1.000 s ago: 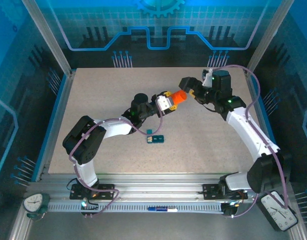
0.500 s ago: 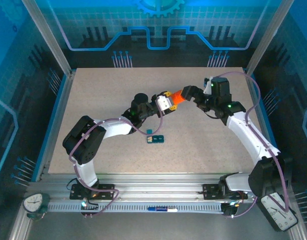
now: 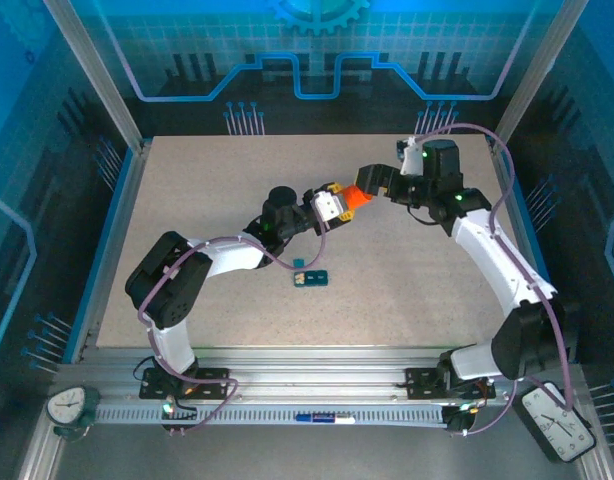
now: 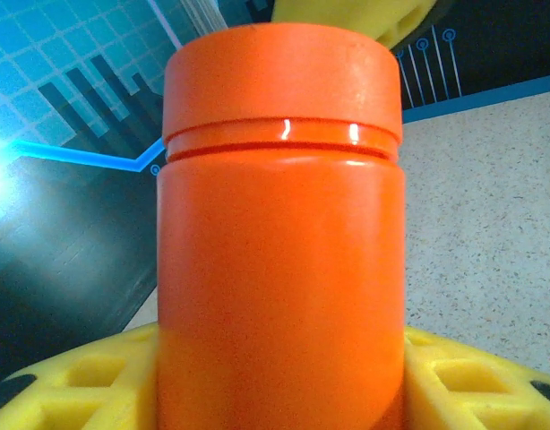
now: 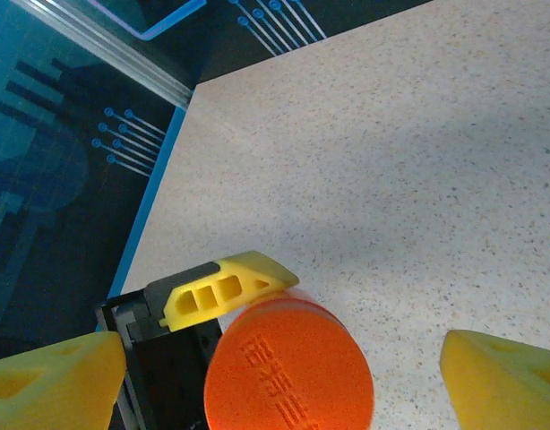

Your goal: Sort the pills into containers

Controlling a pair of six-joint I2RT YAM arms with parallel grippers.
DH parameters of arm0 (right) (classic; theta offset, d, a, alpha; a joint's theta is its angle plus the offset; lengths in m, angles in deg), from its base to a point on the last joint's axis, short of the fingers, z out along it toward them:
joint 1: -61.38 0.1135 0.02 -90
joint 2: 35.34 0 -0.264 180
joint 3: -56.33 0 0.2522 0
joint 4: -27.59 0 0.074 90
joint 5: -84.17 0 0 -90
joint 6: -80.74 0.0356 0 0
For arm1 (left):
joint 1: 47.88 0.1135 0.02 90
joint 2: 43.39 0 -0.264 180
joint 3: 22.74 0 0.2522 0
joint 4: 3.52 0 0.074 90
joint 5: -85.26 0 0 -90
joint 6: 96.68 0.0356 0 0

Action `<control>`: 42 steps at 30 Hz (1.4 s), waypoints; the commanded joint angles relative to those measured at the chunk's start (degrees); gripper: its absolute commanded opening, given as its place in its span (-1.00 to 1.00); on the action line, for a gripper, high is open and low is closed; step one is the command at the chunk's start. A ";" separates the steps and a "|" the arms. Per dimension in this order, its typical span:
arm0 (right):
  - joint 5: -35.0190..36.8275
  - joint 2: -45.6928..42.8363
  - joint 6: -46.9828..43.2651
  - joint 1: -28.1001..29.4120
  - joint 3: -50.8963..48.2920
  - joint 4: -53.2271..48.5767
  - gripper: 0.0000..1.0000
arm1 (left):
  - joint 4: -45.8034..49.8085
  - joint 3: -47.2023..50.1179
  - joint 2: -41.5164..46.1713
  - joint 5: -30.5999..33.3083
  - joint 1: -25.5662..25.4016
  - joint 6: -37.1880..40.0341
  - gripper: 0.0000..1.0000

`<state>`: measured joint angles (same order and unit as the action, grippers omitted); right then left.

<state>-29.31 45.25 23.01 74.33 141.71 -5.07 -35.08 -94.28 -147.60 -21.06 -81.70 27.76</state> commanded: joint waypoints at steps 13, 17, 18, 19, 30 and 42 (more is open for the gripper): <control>-6.13 3.51 -3.53 -0.60 3.41 -5.74 0.68 | -1.31 -2.16 0.11 -0.38 -0.28 -0.37 -1.00; -6.26 3.73 -3.18 -0.62 2.92 -5.29 0.60 | -1.33 -2.16 0.09 -0.38 -0.28 -0.25 -1.00; -6.39 3.77 -3.11 -0.58 2.82 -5.19 0.57 | -1.30 -2.16 0.13 -0.39 -0.28 -0.25 -1.00; -6.47 3.85 -3.01 -0.61 2.82 -5.10 0.53 | -1.33 -2.20 0.10 -0.38 -0.28 -0.25 -1.00; -5.60 3.38 0.53 0.07 0.02 -3.33 0.02 | -1.44 -2.40 0.22 -0.39 -0.28 -0.44 -1.00; 8.90 -1.55 20.20 7.17 -7.01 3.20 -0.27 | -1.33 -2.50 0.16 -0.28 -0.32 -0.42 -1.00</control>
<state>-24.04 45.08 35.44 78.07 137.25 -3.04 -32.04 -94.55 -147.70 -20.62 -81.59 27.78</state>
